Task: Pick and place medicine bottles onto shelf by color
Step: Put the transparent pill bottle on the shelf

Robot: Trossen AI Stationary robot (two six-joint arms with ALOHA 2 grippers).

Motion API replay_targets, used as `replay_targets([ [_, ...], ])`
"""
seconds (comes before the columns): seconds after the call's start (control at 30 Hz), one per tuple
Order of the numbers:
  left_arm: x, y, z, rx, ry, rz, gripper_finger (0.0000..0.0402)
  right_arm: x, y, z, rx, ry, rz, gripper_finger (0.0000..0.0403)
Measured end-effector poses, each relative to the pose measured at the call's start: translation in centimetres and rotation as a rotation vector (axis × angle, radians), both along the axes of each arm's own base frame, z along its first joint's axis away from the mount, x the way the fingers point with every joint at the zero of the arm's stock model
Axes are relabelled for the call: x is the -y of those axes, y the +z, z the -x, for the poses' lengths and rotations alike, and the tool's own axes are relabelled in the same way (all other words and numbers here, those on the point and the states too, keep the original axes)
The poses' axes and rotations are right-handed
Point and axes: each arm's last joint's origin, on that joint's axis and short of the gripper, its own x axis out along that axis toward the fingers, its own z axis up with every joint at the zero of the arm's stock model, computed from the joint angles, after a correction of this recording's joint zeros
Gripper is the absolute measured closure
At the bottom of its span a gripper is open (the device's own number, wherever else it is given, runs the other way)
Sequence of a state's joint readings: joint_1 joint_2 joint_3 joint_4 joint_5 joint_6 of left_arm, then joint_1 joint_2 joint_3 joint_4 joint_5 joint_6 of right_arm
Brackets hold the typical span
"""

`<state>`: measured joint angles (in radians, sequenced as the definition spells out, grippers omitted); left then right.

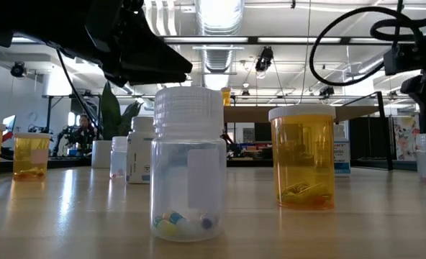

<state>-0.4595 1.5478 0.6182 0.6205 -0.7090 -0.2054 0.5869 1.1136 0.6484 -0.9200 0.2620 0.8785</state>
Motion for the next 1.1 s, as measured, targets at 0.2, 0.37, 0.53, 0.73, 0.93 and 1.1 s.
replay_targets([
  [0.2,0.0,0.0,0.0,0.0,0.0,0.0,0.0184,-0.2,-0.7,-0.4,0.021,0.013,0.02,0.02],
  [0.37,0.0,0.0,0.0,-0.001,0.0,0.0,0.0184,-0.2,-0.6,-0.4,0.03,0.013,0.013,0.026],
  [0.53,0.0,0.0,0.0,-0.001,0.0,0.0,0.0184,-0.6,0.7,-1.1,0.065,0.022,-0.013,0.028],
  [0.73,0.0,0.2,-0.1,0.005,0.0,0.003,0.0184,-1.5,6.2,-3.8,0.209,0.079,-0.074,0.028],
  [0.93,0.1,0.5,-0.3,0.014,0.0,0.006,0.0184,2.2,14.4,-7.8,0.379,0.061,0.038,0.028],
  [1.1,0.1,0.5,-0.3,0.017,0.001,0.014,0.0184,9.5,18.6,-10.7,0.436,-0.058,0.15,0.028],
])
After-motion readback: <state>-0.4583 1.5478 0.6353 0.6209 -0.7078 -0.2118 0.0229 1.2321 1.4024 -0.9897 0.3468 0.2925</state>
